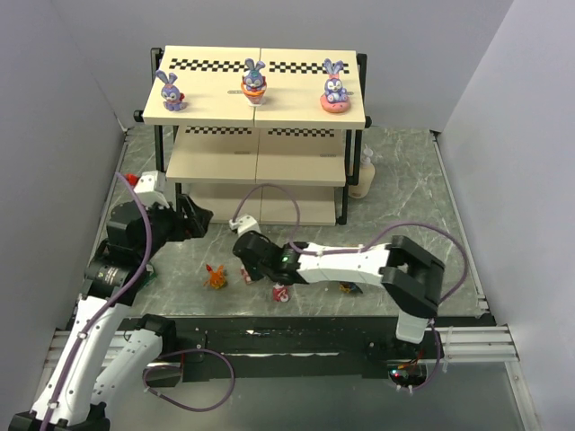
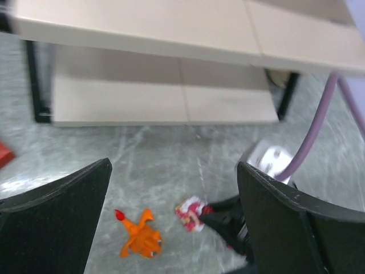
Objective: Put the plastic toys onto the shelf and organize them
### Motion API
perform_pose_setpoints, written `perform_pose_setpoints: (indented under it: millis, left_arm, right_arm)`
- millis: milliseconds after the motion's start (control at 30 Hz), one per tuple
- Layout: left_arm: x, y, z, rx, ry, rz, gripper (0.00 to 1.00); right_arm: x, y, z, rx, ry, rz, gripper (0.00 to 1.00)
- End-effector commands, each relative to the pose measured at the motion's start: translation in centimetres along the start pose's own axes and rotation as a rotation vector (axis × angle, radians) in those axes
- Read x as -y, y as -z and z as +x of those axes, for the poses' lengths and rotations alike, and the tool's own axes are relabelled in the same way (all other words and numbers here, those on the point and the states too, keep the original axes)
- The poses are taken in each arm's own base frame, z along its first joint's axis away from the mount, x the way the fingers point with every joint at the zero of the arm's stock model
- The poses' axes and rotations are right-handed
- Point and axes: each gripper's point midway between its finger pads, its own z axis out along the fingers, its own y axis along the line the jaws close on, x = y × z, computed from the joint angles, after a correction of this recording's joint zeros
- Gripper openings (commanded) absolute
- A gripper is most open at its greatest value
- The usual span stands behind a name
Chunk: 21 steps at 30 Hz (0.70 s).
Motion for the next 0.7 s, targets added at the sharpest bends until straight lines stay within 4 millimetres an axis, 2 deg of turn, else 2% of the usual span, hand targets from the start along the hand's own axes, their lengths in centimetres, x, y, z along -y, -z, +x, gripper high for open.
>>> perform_pose_setpoints:
  millis: [0, 33, 100, 133, 233, 267, 400, 667]
  left_arm:
    - [4.9, 0.4, 1.0, -0.054, -0.061, 0.303, 0.98]
    - [5.5, 0.7, 1.1, -0.053, -0.066, 0.347, 0.98]
    - [7.0, 1.0, 1.1, -0.041, -0.074, 0.441, 0.99]
    - [8.0, 1.5, 1.4, -0.053, -0.077, 0.505, 0.99]
    - [9.7, 2.1, 1.7, -0.067, -0.077, 0.596, 0.98]
    - [10.8, 2.4, 2.3, -0.087, -0.078, 0.637, 0.98]
    - [13.2, 2.5, 3.9, -0.111, -0.098, 0.658, 0.97]
    - [16.1, 2.7, 6.5, -0.159, -0.167, 0.671, 0.96]
  right_arm:
    - [2.3, 6.0, -5.1, 0.125, -0.044, -0.057, 0.0]
    - [2.7, 6.7, -4.7, 0.103, -0.038, -0.08, 0.0]
    - [3.6, 9.0, -5.6, 0.108, -0.057, -0.143, 0.0]
    - [4.1, 9.6, -5.1, 0.087, -0.044, -0.15, 0.0]
    - [5.1, 12.3, -5.3, 0.076, -0.037, -0.193, 0.0]
    - [5.3, 12.8, -5.4, 0.079, -0.035, -0.194, 0.0]
    - [5.1, 15.7, -5.6, 0.083, -0.034, -0.267, 0.0]
    - [3.8, 18.6, -5.0, 0.059, -0.045, -0.401, 0.0]
